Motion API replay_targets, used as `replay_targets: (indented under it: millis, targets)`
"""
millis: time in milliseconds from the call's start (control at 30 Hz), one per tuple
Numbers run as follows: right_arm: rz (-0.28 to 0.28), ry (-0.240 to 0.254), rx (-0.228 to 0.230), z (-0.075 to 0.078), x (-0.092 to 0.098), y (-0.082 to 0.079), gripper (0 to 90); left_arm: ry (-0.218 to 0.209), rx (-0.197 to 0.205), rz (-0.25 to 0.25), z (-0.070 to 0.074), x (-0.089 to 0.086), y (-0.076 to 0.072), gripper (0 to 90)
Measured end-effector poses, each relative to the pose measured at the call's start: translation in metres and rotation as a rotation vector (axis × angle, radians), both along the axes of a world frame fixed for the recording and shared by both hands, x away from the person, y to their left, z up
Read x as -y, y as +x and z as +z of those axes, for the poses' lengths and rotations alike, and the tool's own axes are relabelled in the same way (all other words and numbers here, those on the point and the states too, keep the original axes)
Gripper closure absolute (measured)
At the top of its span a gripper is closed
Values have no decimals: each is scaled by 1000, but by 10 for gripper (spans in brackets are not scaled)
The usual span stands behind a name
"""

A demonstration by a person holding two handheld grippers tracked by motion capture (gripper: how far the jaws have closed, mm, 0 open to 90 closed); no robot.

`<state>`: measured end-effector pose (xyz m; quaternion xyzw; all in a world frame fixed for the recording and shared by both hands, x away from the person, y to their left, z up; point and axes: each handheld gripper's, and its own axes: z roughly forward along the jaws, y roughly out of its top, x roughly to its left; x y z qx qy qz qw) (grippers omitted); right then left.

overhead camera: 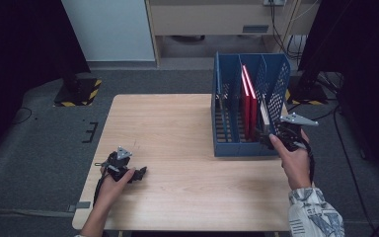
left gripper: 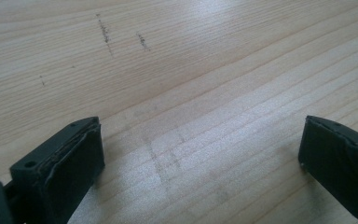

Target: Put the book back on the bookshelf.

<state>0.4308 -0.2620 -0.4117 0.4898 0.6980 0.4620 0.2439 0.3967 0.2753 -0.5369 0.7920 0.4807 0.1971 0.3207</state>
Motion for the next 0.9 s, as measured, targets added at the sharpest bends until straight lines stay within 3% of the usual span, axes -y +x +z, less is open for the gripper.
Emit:
replay_targets:
  millis: [900]
  targets:
    - [66, -4, -9, 0, -20, -31, 70, 1, 0, -2, 0, 0, 0, 0]
